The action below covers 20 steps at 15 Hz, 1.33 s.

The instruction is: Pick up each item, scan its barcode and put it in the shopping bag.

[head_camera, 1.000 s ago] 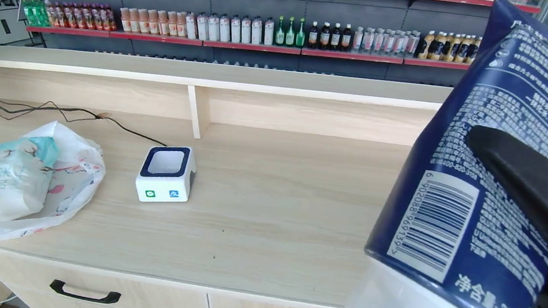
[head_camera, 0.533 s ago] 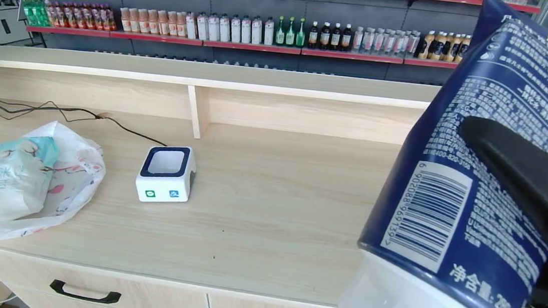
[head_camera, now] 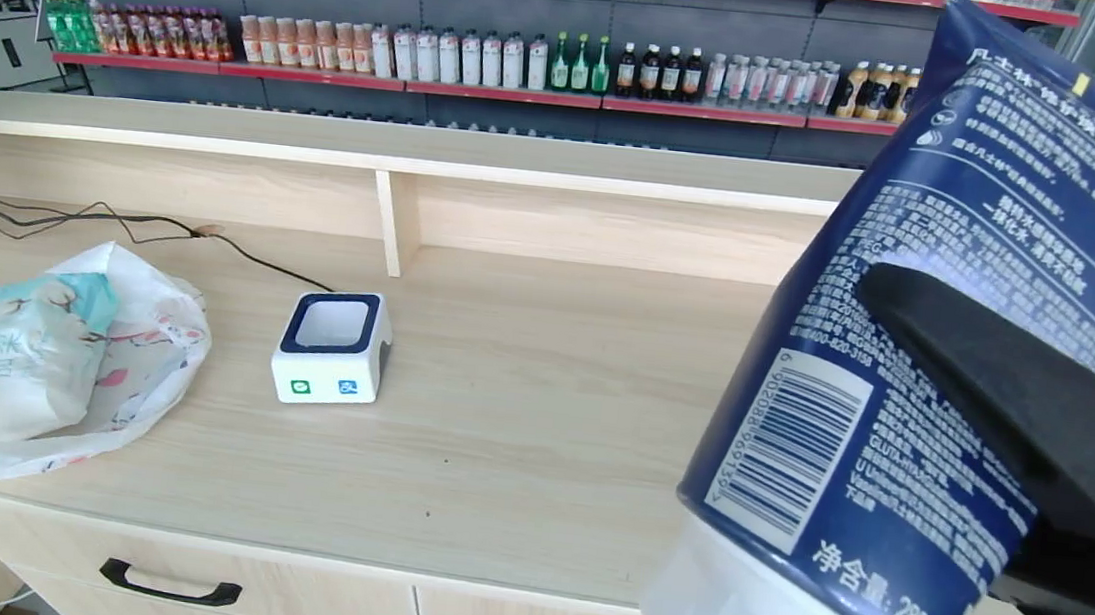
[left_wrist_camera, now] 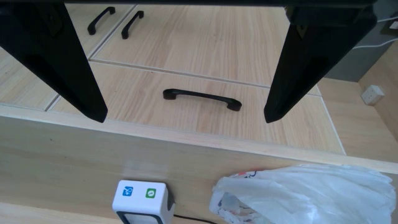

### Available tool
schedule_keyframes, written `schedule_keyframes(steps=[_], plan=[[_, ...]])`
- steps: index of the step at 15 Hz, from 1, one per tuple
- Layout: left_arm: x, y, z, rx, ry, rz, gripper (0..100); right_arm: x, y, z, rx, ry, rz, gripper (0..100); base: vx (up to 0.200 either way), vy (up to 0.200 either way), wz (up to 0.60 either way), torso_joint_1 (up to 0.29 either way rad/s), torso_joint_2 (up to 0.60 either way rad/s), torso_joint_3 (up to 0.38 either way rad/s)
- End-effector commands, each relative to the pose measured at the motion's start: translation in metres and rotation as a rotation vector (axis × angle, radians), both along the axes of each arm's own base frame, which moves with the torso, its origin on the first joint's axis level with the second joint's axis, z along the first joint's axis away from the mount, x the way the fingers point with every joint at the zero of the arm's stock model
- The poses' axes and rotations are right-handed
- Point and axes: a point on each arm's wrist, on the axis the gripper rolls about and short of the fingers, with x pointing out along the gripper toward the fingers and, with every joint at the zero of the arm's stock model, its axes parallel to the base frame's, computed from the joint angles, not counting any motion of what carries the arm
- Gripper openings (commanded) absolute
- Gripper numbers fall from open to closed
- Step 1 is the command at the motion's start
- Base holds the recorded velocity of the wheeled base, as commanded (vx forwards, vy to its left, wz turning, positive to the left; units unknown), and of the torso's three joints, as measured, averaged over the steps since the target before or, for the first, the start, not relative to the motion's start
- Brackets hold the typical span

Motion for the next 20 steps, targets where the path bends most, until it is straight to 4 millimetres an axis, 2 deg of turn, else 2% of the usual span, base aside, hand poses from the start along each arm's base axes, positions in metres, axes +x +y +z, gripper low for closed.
schedule_keyframes(steps=[1,6,9,11,12,14,16,17,19,20], plan=[[0.000,0.000,0.000,0.000,0.000,0.001,100,0.001,0.002,-0.007,-0.037,-0.015,-0.019,0,0.000,0.000,0.00,0.000,0.00,0.000],[0.000,0.000,0.000,0.000,0.000,0.001,100,0.002,-0.005,-0.033,-0.228,-0.190,-0.172,0,0.000,0.000,0.00,0.000,0.00,0.000],[0.000,0.000,0.000,0.000,0.000,0.001,100,0.017,-0.007,-0.053,-0.363,-0.242,-0.282,0,0.000,0.000,0.00,0.000,0.00,0.000],[0.000,0.000,0.000,0.000,0.000,0.001,100,0.037,-0.013,-0.061,-0.457,-0.305,-0.407,0,0.000,0.000,0.00,0.000,0.00,0.000],[0.000,0.000,0.000,0.000,0.000,0.000,100,0.053,-0.027,-0.068,-0.533,-0.326,-0.521,0,0.000,0.000,0.00,0.000,0.00,0.000],[0.000,0.000,0.000,0.000,0.000,0.000,100,0.073,-0.050,-0.074,-0.618,-0.331,-0.677,0,0.000,0.000,0.00,0.000,0.00,0.000],[0.000,0.000,0.000,0.000,0.002,0.000,100,0.100,-0.079,-0.077,-0.722,-0.279,-0.987,0,0.000,0.000,0.00,0.000,0.00,0.000],[0.000,0.000,0.000,0.000,0.002,0.000,100,0.107,-0.087,-0.074,-0.732,-0.253,-1.091,0,0.000,0.000,0.00,0.000,0.00,0.000],[0.000,0.000,0.000,0.000,0.000,0.000,100,0.111,-0.094,-0.069,-0.757,-0.269,-1.180,0,0.000,0.000,0.00,0.000,0.00,0.000],[0.000,0.000,0.000,0.000,0.002,0.001,100,0.113,-0.106,-0.069,-0.771,-0.255,-1.233,0,0.000,0.000,0.00,0.000,0.00,0.000]])
